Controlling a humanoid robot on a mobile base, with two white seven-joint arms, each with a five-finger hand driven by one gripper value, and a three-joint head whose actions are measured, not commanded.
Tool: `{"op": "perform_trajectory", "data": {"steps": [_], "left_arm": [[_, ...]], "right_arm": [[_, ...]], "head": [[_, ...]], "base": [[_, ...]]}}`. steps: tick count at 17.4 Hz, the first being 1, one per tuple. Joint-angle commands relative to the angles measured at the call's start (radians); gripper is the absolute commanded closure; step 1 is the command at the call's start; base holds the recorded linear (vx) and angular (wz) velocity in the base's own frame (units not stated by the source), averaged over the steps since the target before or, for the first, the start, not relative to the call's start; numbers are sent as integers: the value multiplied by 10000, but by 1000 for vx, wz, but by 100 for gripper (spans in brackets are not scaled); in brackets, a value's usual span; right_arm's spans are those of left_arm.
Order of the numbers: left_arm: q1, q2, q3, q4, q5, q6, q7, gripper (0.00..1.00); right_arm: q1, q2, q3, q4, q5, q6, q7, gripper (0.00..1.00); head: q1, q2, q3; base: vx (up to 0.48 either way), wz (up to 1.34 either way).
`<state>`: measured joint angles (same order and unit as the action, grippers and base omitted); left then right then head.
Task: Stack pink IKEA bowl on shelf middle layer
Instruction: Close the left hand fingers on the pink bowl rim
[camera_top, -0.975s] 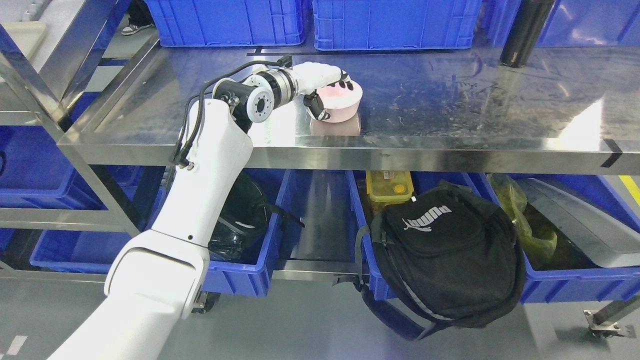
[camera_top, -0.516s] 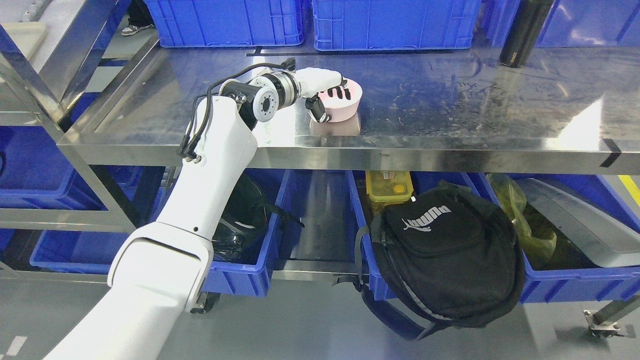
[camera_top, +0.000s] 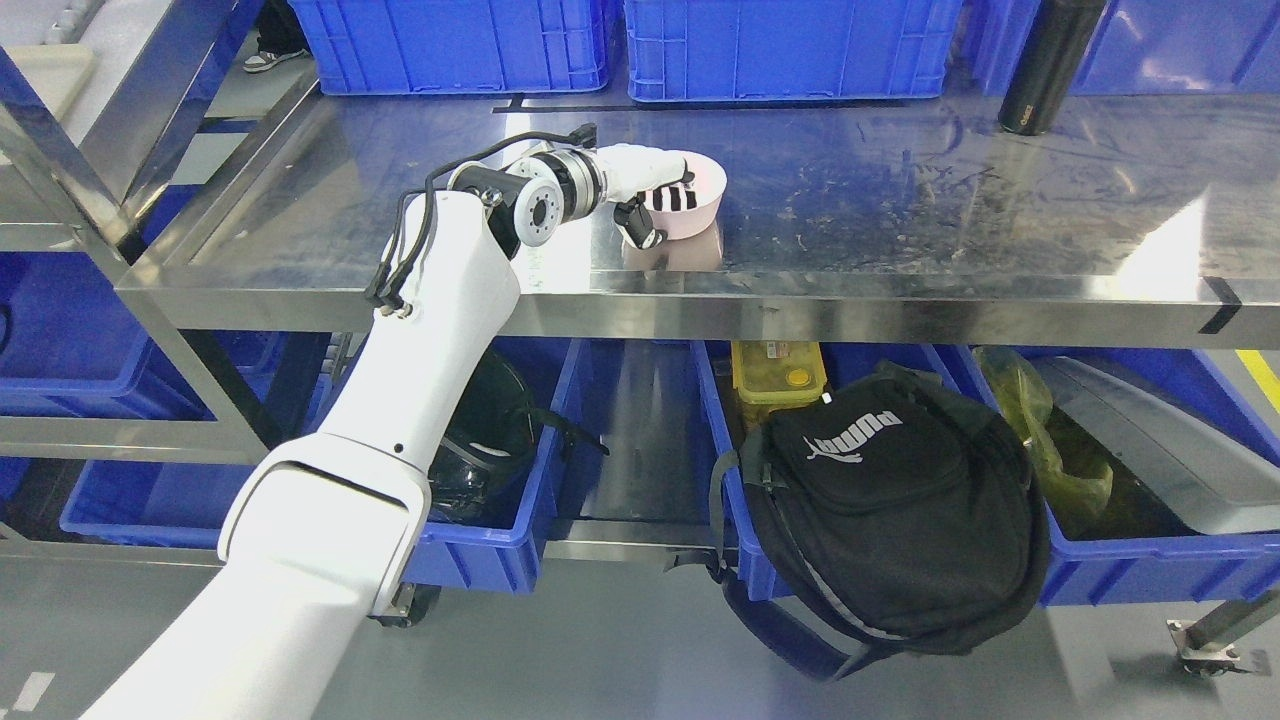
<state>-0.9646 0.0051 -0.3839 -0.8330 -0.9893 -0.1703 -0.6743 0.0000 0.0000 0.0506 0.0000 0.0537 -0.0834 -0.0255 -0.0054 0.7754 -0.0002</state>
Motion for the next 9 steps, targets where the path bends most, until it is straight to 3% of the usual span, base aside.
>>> {"op": "perform_trajectory", "data": {"steps": [1, 6, 9], "left_arm": [[-34, 123, -227, 492, -1, -46, -83, 76], [-49, 123, 738, 308, 44, -735, -98, 90], [-49, 123, 1917, -182, 106, -1700, -159, 100]], "right_arm": [[230, -175, 0, -175, 0, 6, -6, 0], [230, -175, 0, -175, 0, 6, -6, 0], [230, -175, 0, -175, 0, 6, -6, 0]], "head": [[0, 0, 0], [0, 0, 0], [0, 0, 0]], "base": [[0, 0], [0, 0], [0, 0]]}}
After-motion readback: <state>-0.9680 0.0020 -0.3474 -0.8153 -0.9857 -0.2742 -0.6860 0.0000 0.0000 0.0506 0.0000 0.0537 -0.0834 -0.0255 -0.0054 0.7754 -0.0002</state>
